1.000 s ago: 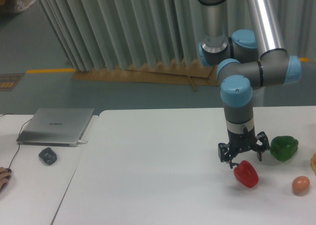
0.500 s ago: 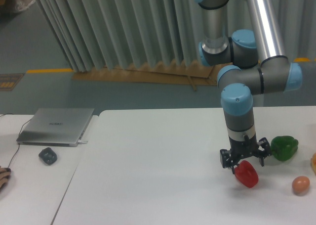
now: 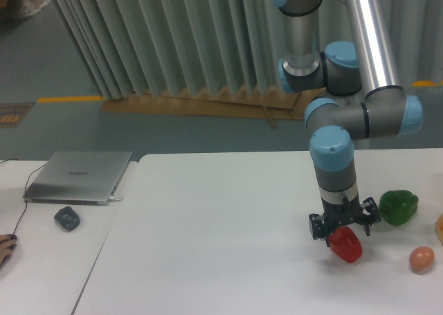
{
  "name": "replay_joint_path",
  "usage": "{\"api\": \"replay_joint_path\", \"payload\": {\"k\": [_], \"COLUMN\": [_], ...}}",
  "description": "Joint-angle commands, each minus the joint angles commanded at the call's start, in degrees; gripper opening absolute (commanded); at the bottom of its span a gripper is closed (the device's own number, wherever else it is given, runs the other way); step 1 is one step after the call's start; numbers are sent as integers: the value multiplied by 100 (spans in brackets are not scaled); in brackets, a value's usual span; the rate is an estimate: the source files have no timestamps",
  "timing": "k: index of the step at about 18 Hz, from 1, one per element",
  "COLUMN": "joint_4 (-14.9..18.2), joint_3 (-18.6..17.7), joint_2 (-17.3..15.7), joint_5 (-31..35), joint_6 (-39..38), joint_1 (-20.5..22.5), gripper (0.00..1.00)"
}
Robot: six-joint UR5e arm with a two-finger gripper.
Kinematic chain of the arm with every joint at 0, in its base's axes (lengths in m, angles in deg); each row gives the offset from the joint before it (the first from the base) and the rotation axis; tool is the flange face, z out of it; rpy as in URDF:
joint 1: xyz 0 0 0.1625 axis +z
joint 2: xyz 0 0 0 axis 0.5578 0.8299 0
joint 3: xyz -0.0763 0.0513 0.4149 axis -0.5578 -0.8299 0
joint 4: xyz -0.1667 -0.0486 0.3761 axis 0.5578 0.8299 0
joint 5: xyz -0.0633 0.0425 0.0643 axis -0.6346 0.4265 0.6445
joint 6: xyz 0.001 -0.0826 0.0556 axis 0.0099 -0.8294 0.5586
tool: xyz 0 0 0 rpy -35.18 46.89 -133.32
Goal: Place the red peppers in a basket
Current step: 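Lower around the red pepper and close the gripper on it, then lift the red pepper and carry it away from the table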
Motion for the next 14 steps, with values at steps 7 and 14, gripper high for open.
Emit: {"api": "replay_joint_path", "payload": {"k": [7,14], "joint_4": [26,210], "joint_3": [9,149], "joint_2": [-131,-456], "joint_5": [-53,-123], "joint_6": [166,762], "joint_1": [-9,298], "gripper": [44,39]}}
